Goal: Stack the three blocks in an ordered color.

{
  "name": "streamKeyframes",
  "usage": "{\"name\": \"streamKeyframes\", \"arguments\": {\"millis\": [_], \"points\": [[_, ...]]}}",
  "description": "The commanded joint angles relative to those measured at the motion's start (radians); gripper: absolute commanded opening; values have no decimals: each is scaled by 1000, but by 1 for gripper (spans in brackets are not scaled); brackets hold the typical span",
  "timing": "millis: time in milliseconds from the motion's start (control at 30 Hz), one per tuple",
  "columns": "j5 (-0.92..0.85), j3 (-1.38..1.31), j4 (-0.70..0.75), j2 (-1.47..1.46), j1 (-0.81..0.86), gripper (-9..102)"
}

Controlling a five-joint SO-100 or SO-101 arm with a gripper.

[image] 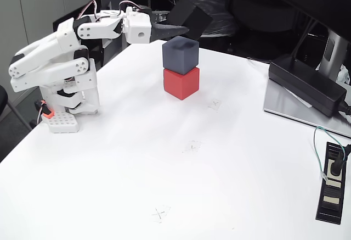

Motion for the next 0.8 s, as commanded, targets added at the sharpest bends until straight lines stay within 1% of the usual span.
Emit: {"name": "streamKeyframes", "arguments": {"millis": [0, 567, 767], "points": [[-11, -6, -25, 12, -8, 1], [-2, -26, -23, 11, -11, 1], [-2, -83, -23, 11, -11, 1]]}}
